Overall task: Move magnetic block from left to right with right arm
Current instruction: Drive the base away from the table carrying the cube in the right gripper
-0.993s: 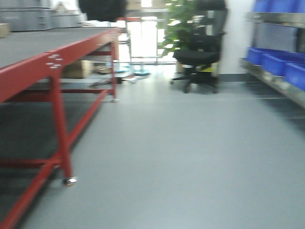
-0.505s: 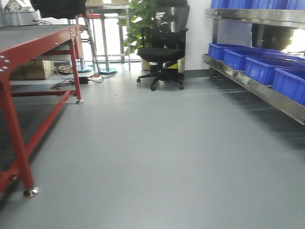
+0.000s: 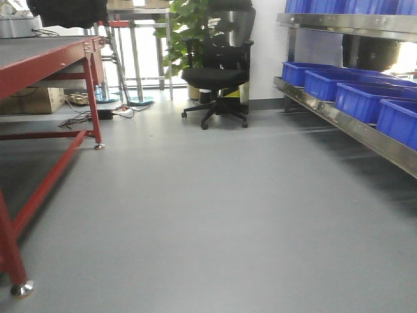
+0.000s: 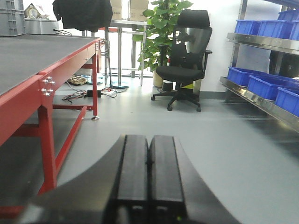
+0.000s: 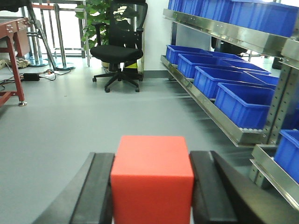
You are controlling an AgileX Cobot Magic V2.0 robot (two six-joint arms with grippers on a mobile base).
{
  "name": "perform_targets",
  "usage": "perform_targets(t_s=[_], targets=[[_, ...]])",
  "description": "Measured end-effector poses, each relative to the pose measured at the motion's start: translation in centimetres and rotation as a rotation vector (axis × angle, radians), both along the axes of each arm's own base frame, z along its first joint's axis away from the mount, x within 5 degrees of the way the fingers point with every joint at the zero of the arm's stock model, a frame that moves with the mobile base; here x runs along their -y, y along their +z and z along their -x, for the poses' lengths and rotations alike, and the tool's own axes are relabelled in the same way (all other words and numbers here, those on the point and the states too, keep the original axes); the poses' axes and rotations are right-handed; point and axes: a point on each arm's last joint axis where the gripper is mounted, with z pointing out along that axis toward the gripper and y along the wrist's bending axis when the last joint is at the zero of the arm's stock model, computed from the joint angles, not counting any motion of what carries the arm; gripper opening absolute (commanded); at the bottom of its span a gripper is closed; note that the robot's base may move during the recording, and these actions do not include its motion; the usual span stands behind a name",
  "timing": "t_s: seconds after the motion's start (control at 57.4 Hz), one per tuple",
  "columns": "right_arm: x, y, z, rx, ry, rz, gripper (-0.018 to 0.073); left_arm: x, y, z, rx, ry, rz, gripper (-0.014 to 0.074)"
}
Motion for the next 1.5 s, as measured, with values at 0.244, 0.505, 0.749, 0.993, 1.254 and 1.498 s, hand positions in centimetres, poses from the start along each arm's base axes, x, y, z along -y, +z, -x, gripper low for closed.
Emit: perform_targets(t_s=[0.244, 0.505, 0.749, 0.993, 1.254, 1.498], targets=[[0.01, 0.00, 0.00, 0.000, -0.001, 0.005, 0.0253, 0.00, 0.00, 0.00, 0.000, 0.000, 0.000, -0.0126], [0.00, -0.02, 0.00, -0.002, 0.000, 0.000, 0.0253, 0.00, 0.00, 0.00, 0.000, 0.000, 0.000, -0.0126], [0.00, -0.02, 0.00, -0.002, 0.000, 0.000, 0.0253, 0.00, 0.00, 0.00, 0.000, 0.000, 0.000, -0.0126], [0.01, -0.02, 0.00, -0.002, -0.001, 0.005, 0.0253, 0.00, 0.00, 0.00, 0.000, 0.000, 0.000, -0.0126], [0.00, -0.02, 0.00, -0.002, 0.000, 0.000, 0.0253, 0.00, 0.00, 0.00, 0.000, 0.000, 0.000, -0.0126], [0.01, -0.02, 0.00, -0.002, -0.001, 0.005, 0.0253, 0.00, 0.00, 0.00, 0.000, 0.000, 0.000, -0.0126]])
